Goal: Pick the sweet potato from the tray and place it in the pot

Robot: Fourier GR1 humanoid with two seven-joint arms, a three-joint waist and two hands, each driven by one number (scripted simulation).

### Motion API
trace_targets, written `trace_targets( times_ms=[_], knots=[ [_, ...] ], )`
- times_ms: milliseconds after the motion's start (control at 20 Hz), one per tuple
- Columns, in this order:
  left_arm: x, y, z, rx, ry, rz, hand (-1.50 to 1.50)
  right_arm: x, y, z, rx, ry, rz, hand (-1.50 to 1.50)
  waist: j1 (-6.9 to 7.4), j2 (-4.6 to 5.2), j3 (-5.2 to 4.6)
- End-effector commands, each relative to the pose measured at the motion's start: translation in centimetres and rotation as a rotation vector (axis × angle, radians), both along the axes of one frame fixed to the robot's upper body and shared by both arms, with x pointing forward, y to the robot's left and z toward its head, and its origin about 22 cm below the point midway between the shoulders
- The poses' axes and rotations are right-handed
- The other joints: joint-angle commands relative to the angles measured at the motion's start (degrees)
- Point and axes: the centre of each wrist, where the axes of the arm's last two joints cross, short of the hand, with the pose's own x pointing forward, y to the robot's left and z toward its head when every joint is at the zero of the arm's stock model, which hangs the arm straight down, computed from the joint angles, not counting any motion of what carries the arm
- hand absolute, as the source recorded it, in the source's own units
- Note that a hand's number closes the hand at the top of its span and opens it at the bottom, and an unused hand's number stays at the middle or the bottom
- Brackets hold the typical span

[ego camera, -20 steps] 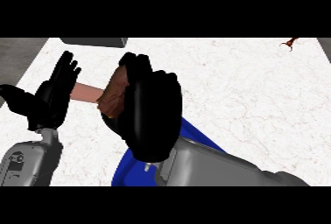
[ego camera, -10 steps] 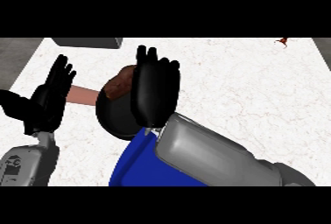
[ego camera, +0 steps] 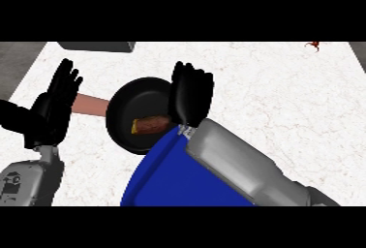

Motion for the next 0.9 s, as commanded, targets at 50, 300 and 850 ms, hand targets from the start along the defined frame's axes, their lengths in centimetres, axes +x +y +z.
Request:
trace_targets(
  times_ms=[50,300,850],
  knots=[
    [0.0,-0.1,0.5,-0.007,-0.019,-0.016,0.0,0.0,-0.6,-1.6,0.3,0.11,-0.12,-1.5,1.17,0.13,0.05],
    [-0.2,-1.0,0.3,-0.008,-0.015,-0.019,0.0,0.0,-1.1,-2.2,0.49,0.07,0.003,-1.5,1.48,0.19,0.13],
    [-0.6,-1.0,0.1,0.005,-0.001,0.03,0.0,-1.4,-1.8,-2.9,0.858,-0.212,0.073,-1.5,-1.54,-0.44,0.11]
  ],
)
